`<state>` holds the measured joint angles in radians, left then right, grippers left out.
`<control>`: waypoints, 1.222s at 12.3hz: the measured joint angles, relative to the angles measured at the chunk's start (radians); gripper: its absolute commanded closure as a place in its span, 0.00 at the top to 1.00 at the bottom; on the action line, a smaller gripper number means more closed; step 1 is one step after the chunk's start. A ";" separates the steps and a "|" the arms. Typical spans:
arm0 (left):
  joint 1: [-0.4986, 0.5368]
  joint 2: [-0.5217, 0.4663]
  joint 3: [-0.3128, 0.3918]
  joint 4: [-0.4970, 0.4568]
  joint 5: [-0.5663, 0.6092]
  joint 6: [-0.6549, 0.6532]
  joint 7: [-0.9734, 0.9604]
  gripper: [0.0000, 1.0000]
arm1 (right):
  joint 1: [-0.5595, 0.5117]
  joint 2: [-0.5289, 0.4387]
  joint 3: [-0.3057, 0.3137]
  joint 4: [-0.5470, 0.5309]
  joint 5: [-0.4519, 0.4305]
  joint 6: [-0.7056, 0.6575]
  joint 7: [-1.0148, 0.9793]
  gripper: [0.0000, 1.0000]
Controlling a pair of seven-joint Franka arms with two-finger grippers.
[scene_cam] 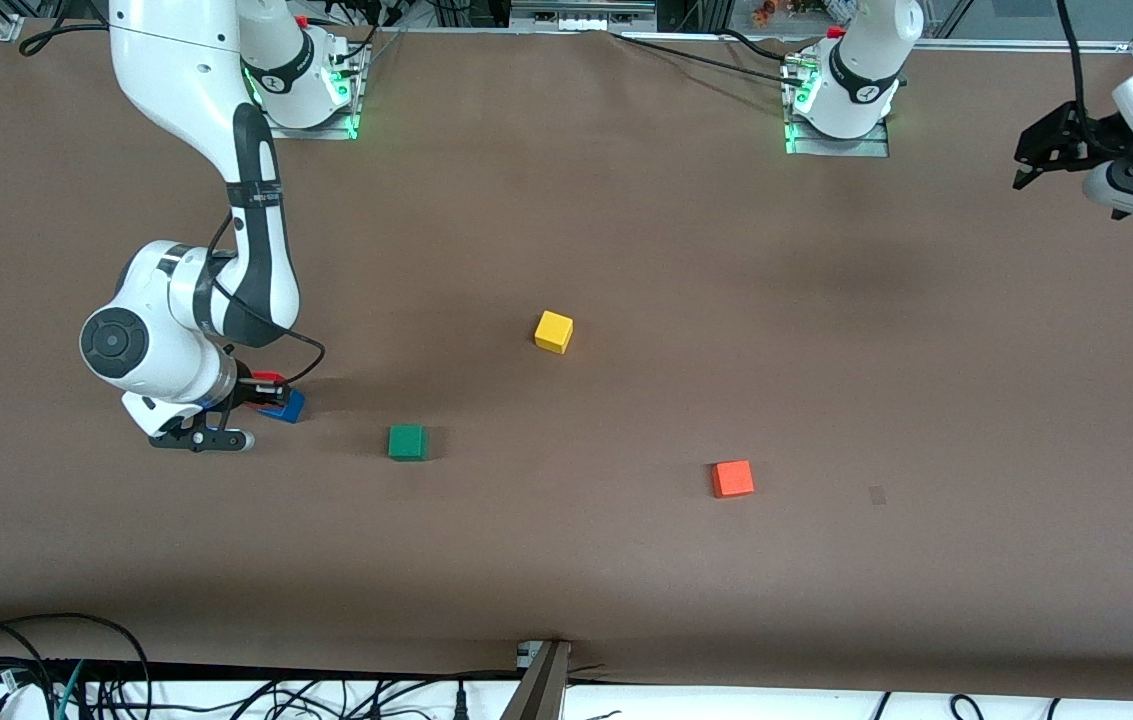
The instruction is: Pass red block to right arm, stack on blue
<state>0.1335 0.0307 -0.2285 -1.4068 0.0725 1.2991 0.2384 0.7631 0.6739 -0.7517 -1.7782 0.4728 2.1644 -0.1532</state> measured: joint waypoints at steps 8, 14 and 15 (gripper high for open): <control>-0.219 -0.065 0.308 -0.135 -0.083 0.076 -0.097 1.00 | 0.000 -0.001 0.000 -0.004 0.000 0.018 0.000 0.00; -0.243 -0.065 0.260 -0.135 -0.083 0.075 -0.114 1.00 | 0.000 -0.001 0.000 -0.007 0.000 0.021 0.000 1.00; -0.243 -0.065 0.261 -0.135 -0.083 0.075 -0.114 1.00 | 0.000 -0.001 -0.001 -0.007 0.000 0.021 0.000 1.00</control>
<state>-0.1092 -0.0342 0.0321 -1.5423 -0.0109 1.3738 0.1242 0.7633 0.6733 -0.7526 -1.7849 0.4728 2.1850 -0.1529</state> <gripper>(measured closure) 0.000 0.366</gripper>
